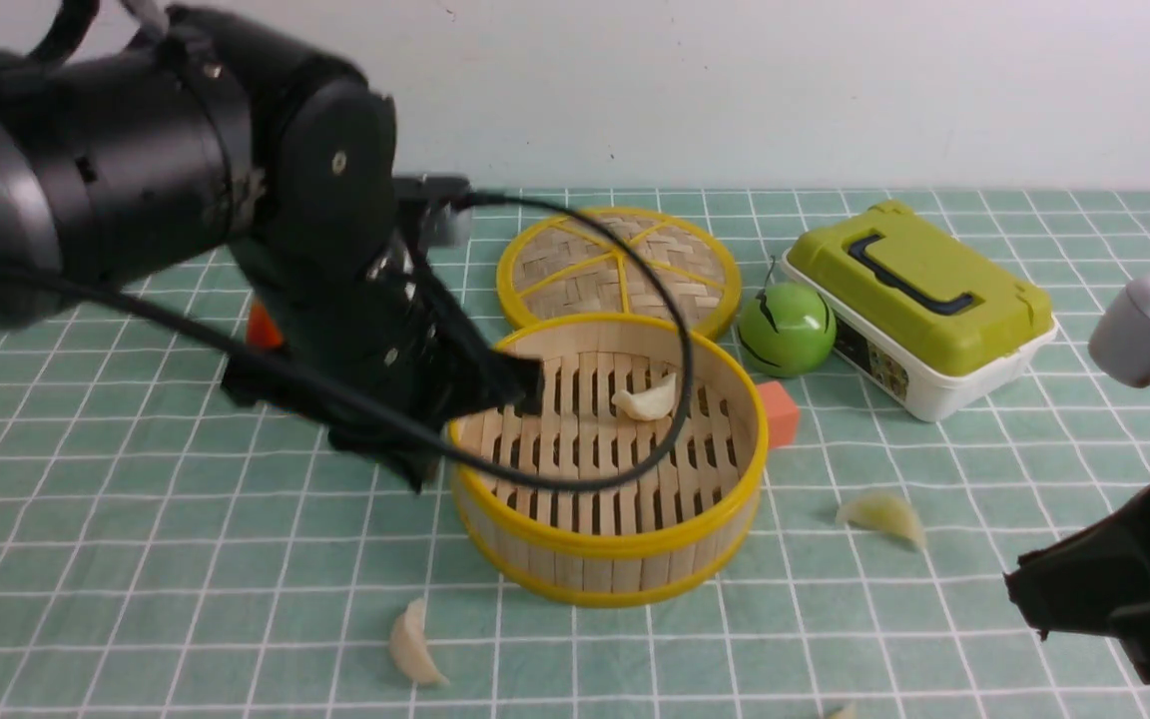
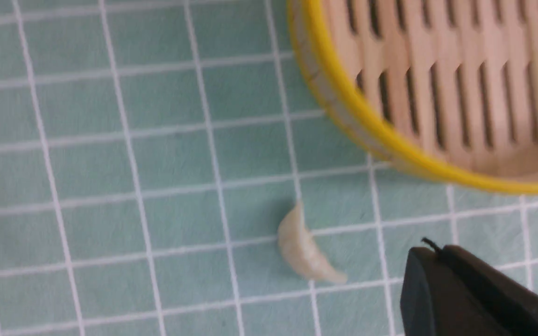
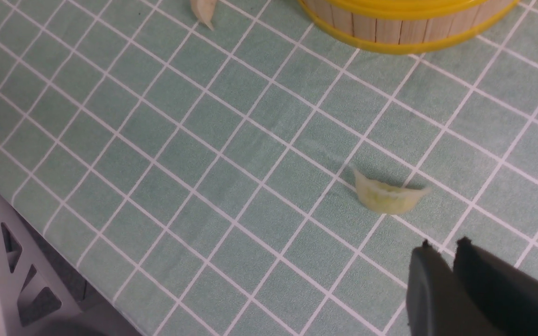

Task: Put the dumplings into the steamer on the table with the blue tablecloth.
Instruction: 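Reach for and grasp a dumpling on the table with the left gripper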

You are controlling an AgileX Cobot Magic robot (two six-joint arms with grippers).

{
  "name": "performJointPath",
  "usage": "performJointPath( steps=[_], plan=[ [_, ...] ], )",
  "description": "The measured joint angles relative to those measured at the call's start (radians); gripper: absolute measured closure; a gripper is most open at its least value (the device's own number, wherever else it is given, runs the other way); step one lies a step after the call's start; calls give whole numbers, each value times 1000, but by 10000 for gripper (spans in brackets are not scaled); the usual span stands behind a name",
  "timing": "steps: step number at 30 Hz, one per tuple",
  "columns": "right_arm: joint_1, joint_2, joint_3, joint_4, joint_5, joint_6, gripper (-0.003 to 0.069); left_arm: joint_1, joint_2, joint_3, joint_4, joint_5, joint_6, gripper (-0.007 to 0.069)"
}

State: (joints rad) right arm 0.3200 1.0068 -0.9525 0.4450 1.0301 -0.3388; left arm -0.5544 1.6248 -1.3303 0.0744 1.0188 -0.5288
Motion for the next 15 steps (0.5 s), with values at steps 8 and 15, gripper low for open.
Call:
performJointPath(
  steps=[8, 15],
  plan=[
    [0, 0, 0, 9, -8, 0, 583, 0, -50, 307, -1, -148, -183, 330],
    [0, 0, 0, 16, -8, 0, 575, 0, 66, 325, 1, -359, -228, 107]
  ],
)
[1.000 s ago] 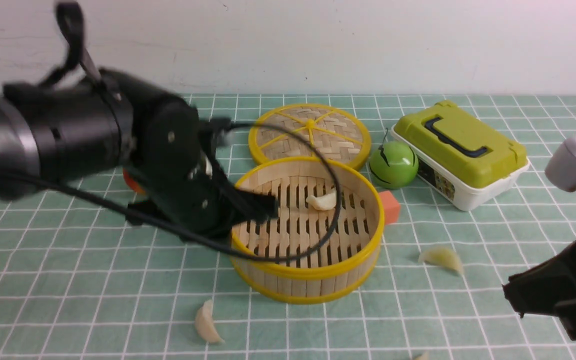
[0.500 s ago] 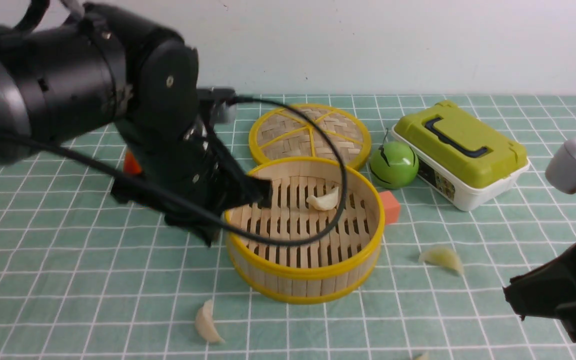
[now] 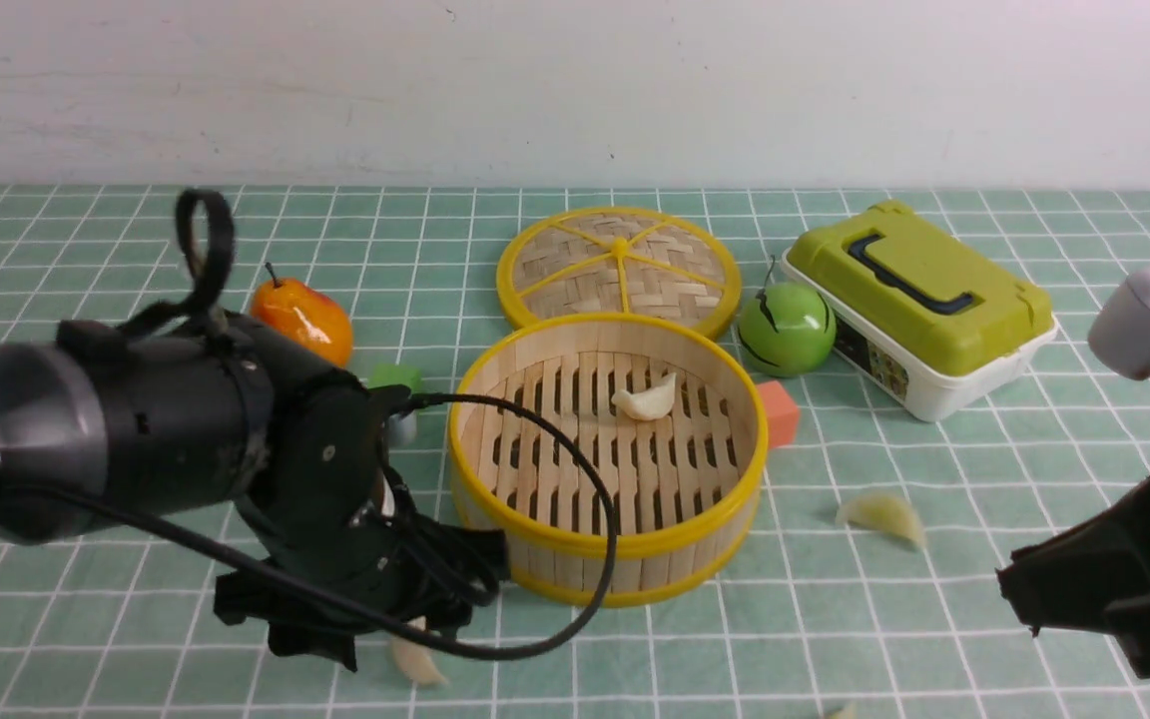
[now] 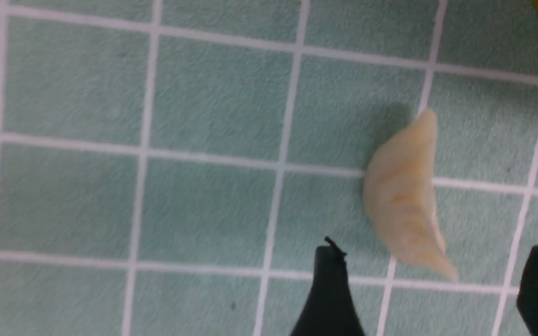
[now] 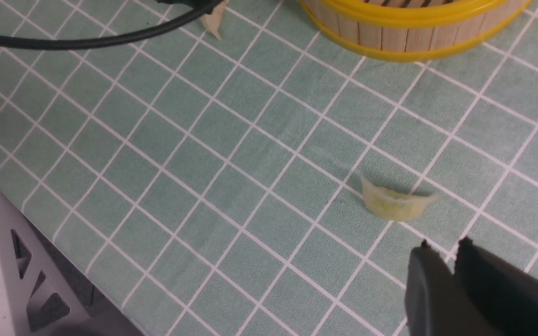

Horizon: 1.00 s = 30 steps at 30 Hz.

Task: Put the dumplings into the steamer on the table with the blue tablecloth.
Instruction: 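Reach for and grasp a dumpling on the table with the left gripper, then place the dumpling into the bamboo steamer basket with the left gripper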

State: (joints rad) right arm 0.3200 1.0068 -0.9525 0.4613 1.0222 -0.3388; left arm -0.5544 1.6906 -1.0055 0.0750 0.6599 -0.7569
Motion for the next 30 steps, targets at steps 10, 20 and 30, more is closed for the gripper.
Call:
performJointPath(
  steps=[10, 20, 30],
  plan=[
    [0, 0, 0, 0, 1, 0, 566, 1, 97, -4, -10, -31, 17, 383],
    [0, 0, 0, 0, 1, 0, 561, 0, -16, -230, -33, 97, 173, 456],
    [0, 0, 0, -1, 1, 0, 550, 1, 224, -720, -33, 153, 277, 456]
  ],
)
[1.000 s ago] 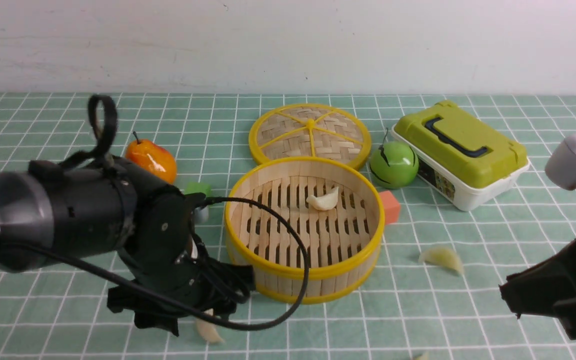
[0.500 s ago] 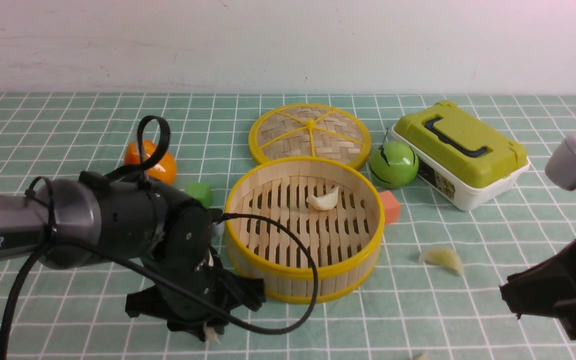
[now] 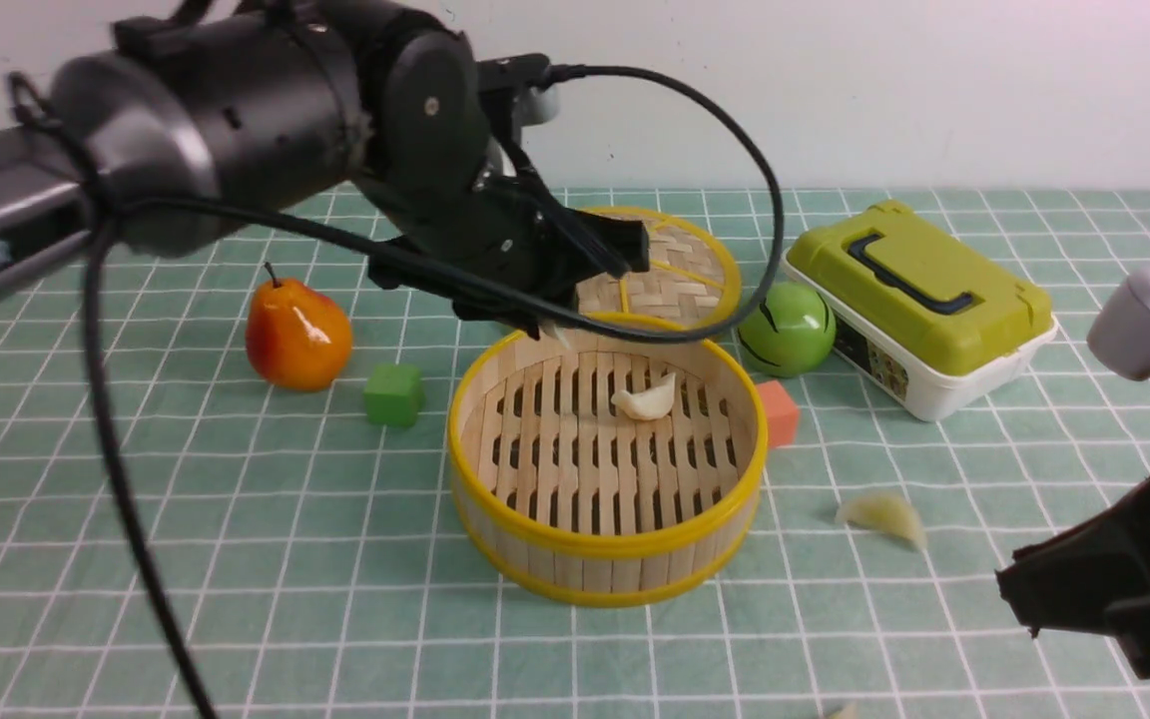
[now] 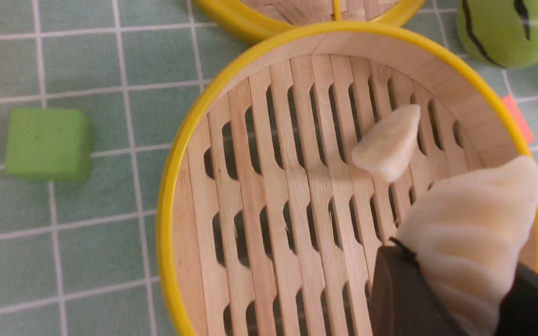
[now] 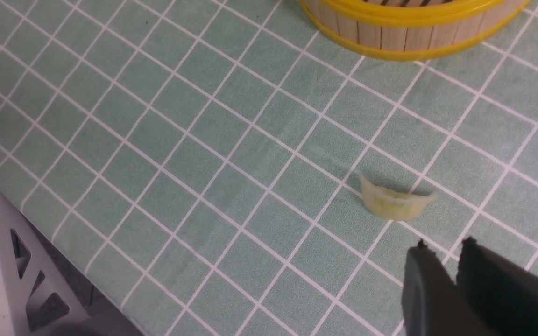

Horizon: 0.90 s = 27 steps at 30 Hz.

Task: Put the dumplings into the steamer on the table with the blue tablecloth.
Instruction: 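Place the dumpling into the bamboo steamer basket with the left gripper, then reach for and grasp a dumpling lying on the table beside the steamer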

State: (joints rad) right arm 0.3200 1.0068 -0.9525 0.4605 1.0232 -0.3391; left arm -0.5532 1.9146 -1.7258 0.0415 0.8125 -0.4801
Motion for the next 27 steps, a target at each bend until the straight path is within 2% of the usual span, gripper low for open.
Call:
performJointPath(
  steps=[7, 9, 15, 18, 23, 27],
  plan=[
    [0, 0, 0, -11, 11, 0, 543, 18, 290, -213, -7, 101, -4, 454],
    [0, 0, 0, -17, 12, 0, 541, 20, 341, -245, -6, 116, -18, 428],
    [0, 0, 0, -35, 4, 0, 533, 20, 378, -280, -5, 141, -56, 243],
    [0, 1, -3, -67, -2, 0, 531, 20, 368, -318, 8, 223, -13, 193],
    [0, 36, -61, -148, 16, 13, 533, 20, 263, -391, 15, 373, 134, 209],
    [-1, 156, -179, -245, 37, 63, 603, 20, 53, -400, 16, 419, 225, 340]
  ],
)
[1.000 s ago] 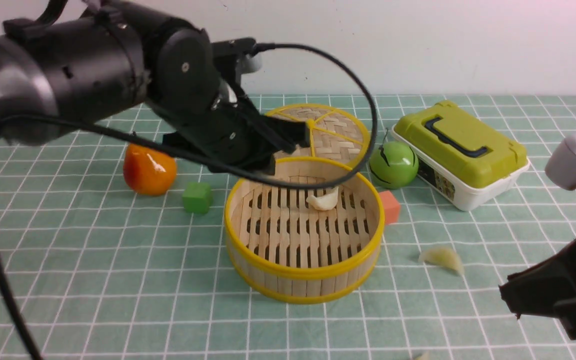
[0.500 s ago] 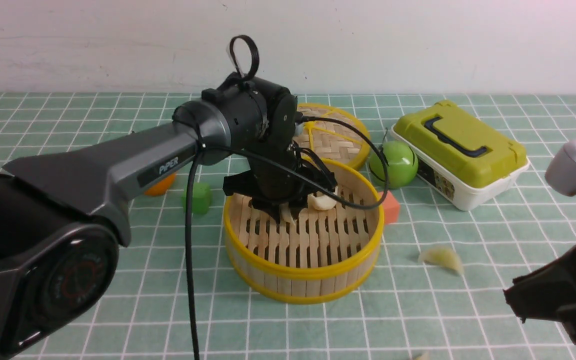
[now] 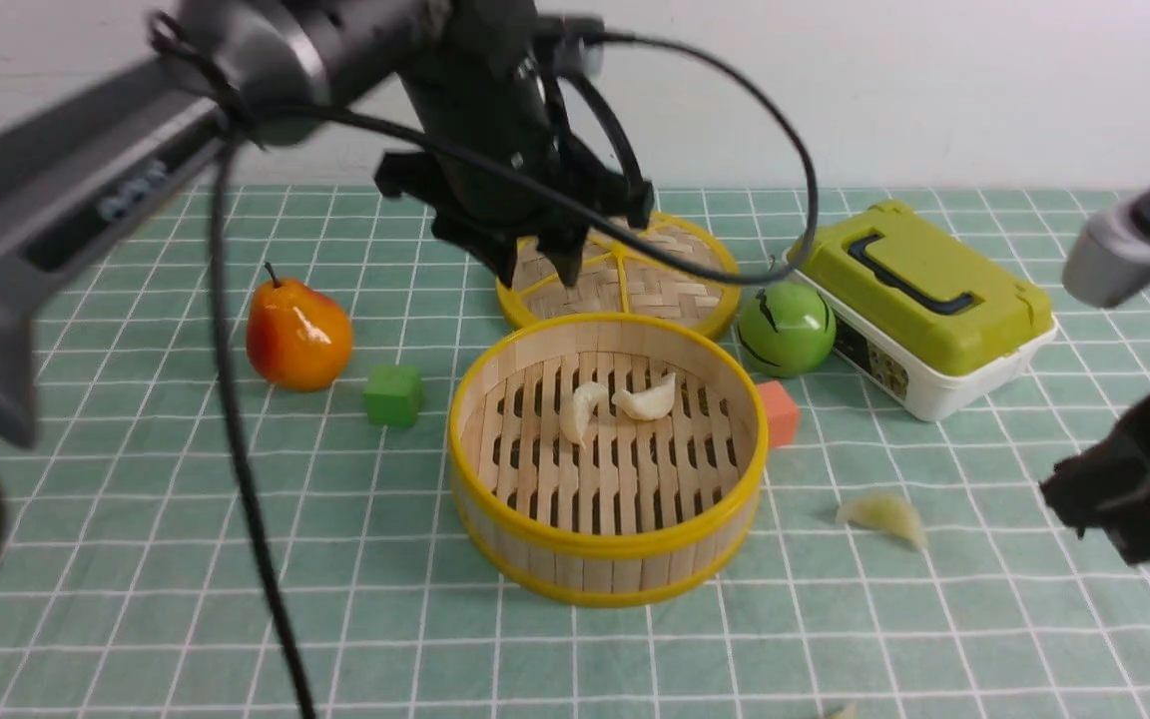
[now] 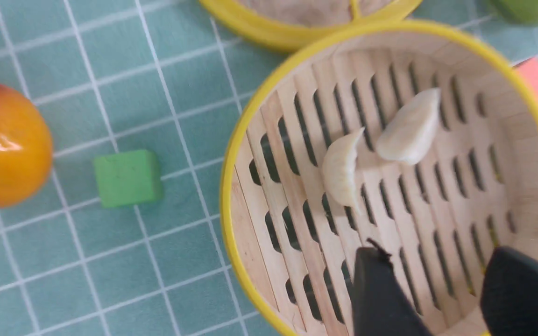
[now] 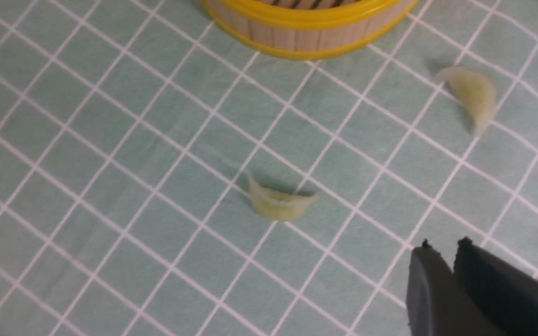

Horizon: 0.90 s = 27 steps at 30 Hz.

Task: Put the dumplings into the steamer on the table with the blue tablecloth.
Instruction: 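Reach for and grasp a dumpling lying on the table beside the steamer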

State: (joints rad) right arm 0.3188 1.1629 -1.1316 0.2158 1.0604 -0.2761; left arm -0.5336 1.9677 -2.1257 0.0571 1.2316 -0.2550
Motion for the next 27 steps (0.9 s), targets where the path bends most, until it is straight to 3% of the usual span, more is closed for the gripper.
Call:
performJointPath(
  steps=[3, 7, 12, 17, 18, 20, 21, 23, 27],
  plan=[
    [-29, 102, -60, -12, -7, 20, 672, 0, -155, 82, 0, 7, 11, 471],
    [-78, 240, -98, -10, -44, -1, 678, 0, -342, 267, 0, 11, 14, 622],
    [-93, 403, -120, -22, -105, -127, 652, 0, -579, 611, -29, -6, 15, 638],
    [-93, 530, -159, -27, -126, -277, 510, 0, -763, 892, -85, -64, 18, 638],
    [-93, 566, -170, -38, -150, -305, 420, 0, -810, 978, -103, -80, 18, 638],
    [-93, 597, -172, -47, -183, -318, 338, 0, -837, 1040, -116, -92, 18, 638],
    [-93, 634, -175, -65, -231, -322, 242, 0, -867, 1095, -129, -101, 18, 638],
    [-93, 669, -178, -79, -296, -325, 167, 0, -887, 1145, -139, -106, 18, 638],
    [-93, 744, -178, -118, -371, -326, 100, 0, -897, 1178, -142, -95, 18, 638]
  ],
)
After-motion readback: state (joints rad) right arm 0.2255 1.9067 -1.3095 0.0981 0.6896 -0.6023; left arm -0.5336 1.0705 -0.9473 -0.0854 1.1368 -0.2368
